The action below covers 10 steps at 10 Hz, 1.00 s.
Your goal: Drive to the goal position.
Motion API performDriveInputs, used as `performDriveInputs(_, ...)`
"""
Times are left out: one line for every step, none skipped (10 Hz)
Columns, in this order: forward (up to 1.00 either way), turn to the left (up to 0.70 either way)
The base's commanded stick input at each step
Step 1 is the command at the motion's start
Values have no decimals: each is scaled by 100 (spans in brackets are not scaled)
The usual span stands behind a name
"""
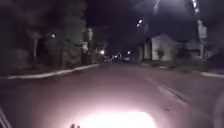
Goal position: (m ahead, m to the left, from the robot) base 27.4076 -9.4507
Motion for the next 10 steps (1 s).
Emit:
performDriveInputs(100, 0)
performDriveInputs(100, 0)
performDriveInputs(100, 0)
performDriveInputs(100, 0)
performDriveInputs(100, 0)
performDriveInputs(100, 0)
performDriveInputs(100, 0)
performDriveInputs(100, 0)
performDriveInputs(100, 0)
performDriveInputs(100, 0)
